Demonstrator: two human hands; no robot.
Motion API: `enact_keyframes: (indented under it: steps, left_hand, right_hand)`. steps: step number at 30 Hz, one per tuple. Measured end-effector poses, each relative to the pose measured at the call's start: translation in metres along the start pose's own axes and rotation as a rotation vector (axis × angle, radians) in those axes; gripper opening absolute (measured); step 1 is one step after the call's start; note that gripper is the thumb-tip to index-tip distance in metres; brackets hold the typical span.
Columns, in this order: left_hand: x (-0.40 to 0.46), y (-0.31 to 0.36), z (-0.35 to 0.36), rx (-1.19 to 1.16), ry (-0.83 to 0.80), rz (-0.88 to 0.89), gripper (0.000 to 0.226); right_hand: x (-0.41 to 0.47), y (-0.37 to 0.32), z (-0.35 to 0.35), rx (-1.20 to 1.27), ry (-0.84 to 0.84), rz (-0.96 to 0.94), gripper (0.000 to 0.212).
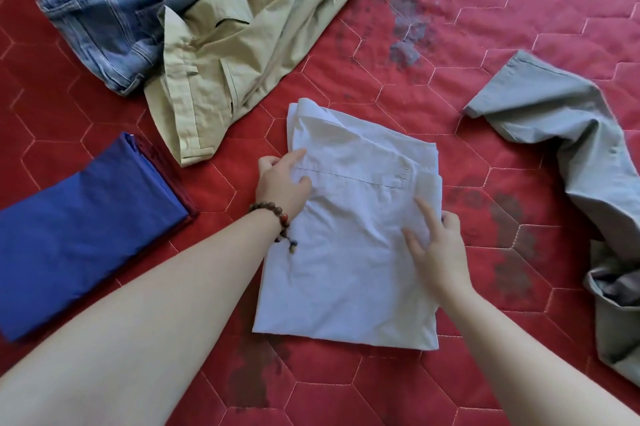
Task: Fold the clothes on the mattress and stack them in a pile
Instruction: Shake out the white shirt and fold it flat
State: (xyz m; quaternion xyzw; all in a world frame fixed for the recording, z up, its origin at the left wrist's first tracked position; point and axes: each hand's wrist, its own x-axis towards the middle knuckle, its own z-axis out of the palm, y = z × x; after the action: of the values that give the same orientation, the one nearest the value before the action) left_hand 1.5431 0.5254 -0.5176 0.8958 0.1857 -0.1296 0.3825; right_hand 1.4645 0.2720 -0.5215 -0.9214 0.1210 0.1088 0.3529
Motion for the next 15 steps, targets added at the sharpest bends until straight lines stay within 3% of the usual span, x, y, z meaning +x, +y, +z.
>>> enact_keyframes:
  steps: [7,11,15]
  left_hand:
    - [0.043,0.025,-0.006,-0.147,0.051,0.097,0.047]
    - [0.062,0.033,-0.008,-0.187,0.042,0.039,0.042]
    - [0.067,0.031,-0.010,-0.206,0.021,0.043,0.039]
  right_hand:
    - [0.059,-0.019,-0.009,0.123,0.048,0.031,0.062]
    - [0.077,-0.022,-0.012,0.129,0.074,0.030,0.064]
    - [0.084,-0.021,-0.016,0.005,0.029,0.052,0.050]
